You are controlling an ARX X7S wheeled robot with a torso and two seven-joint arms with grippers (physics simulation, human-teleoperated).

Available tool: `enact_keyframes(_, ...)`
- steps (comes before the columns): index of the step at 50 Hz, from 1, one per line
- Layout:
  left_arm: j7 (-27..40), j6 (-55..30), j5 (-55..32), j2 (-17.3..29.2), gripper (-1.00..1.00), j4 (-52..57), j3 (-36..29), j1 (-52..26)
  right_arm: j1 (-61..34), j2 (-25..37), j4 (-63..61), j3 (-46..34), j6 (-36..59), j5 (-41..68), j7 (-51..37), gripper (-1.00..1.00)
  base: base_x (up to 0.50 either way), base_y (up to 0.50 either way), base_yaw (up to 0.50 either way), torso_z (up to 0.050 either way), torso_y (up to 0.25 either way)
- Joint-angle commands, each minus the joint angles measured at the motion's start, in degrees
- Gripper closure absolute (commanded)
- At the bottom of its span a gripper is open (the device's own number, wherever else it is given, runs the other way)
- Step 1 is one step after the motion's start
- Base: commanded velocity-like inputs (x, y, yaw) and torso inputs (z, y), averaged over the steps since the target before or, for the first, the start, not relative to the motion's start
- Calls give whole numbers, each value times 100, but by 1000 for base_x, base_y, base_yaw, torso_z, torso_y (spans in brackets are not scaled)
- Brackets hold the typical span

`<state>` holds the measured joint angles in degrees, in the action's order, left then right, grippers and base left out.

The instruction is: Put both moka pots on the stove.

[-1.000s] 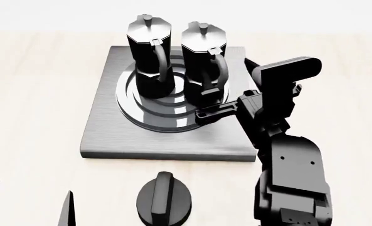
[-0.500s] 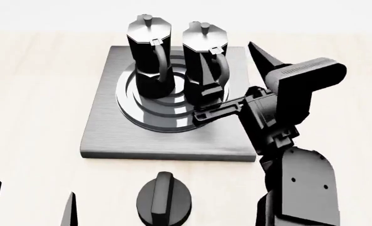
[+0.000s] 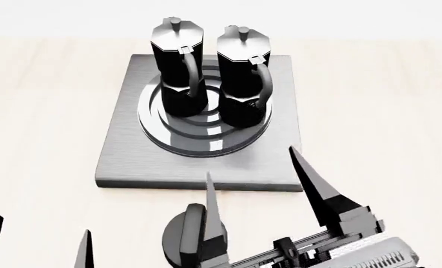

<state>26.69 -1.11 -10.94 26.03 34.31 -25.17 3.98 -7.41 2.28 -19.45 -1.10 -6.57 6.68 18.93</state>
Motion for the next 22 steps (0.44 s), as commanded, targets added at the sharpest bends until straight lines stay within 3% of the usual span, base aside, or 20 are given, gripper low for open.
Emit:
enact_keyframes(1, 24, 16, 13, 9, -100, 26, -9, 10, 1280, 95, -655, -371, -578, -22, -306, -100, 0, 0, 0, 0, 0)
enact_keyframes(22, 64, 20, 2, 45, -100, 72, 6, 13, 1653, 298, -75, -706, -1240, -36, -419, -100, 0, 0, 0, 0, 0)
